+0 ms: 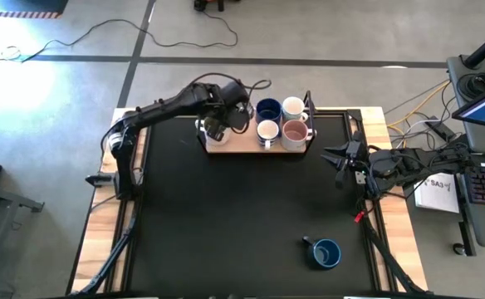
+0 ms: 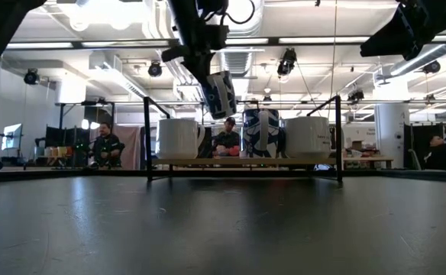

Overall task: Place coffee mugs
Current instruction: Put the blue mug on the shelf

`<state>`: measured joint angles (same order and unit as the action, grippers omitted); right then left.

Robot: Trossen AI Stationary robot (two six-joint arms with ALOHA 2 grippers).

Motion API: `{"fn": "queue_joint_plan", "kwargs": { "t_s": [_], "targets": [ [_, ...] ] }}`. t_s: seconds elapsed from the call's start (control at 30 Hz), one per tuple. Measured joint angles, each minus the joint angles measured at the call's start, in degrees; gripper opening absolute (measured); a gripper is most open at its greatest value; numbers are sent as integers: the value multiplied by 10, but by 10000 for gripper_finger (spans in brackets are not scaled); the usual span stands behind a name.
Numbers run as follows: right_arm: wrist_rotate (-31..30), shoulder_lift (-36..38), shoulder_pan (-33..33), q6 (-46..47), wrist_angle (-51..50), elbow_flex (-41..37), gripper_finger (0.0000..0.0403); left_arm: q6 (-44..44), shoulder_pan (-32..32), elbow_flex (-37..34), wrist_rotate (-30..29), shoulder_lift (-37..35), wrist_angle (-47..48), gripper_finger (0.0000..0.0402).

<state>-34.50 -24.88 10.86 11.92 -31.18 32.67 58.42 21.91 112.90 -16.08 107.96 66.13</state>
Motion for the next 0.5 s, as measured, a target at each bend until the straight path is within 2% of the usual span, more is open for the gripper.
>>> {"fn": "queue_joint_plan", "kwargs": {
  "t_s": [0.33,0.5],
  "targets": [
    [0,0,0,0,0,0,121,83,42,1,2,23,-37,8],
    [0,0,0,0,0,0,121,89,54,8,12,42,-36,8]
  ]
}}
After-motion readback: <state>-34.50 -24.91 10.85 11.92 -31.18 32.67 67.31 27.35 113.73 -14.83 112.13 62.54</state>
